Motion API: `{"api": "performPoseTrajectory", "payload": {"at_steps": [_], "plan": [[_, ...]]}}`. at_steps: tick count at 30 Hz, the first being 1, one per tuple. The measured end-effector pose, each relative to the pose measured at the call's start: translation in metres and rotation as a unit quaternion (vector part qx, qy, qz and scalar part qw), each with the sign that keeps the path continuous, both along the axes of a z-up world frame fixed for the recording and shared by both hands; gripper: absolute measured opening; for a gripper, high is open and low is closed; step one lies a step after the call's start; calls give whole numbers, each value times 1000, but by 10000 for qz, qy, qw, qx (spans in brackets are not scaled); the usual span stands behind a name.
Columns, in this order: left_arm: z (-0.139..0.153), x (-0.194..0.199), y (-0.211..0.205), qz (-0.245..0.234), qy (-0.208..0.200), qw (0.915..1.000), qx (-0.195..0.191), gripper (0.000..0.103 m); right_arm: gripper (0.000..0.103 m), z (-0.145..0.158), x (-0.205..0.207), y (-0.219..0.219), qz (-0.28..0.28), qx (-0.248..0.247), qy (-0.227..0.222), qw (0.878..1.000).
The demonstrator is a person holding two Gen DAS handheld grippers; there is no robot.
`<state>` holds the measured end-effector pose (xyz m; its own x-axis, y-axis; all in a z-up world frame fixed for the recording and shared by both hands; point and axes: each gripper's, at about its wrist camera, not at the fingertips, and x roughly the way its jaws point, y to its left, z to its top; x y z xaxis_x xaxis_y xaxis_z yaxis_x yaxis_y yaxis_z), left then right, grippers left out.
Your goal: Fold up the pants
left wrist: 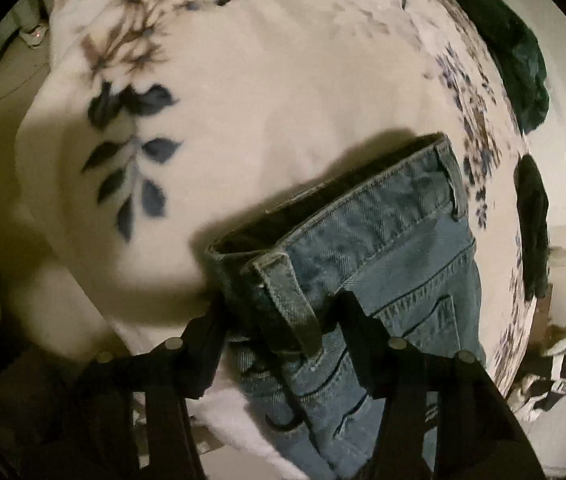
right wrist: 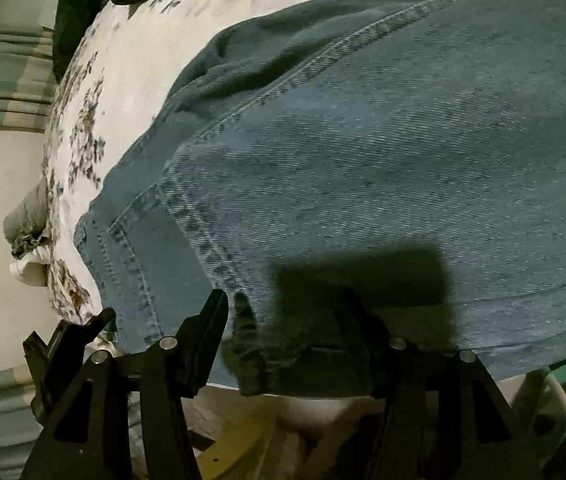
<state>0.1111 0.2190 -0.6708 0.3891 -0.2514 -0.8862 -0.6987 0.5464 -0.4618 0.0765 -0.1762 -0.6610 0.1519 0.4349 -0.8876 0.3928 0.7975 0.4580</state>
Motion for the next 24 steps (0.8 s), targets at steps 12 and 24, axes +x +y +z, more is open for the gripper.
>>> {"api": "performPoseTrajectory", "payload": {"at_steps": [12,24], "plan": [[31,0,-18,84,-718,9966,401,24,60,9,-1,-6,-135,143,2,9998],[205,-7,-152,-1606,-2325,9446,1671,19,60,60,-55,-117,-946,431,-544,9931]]}}
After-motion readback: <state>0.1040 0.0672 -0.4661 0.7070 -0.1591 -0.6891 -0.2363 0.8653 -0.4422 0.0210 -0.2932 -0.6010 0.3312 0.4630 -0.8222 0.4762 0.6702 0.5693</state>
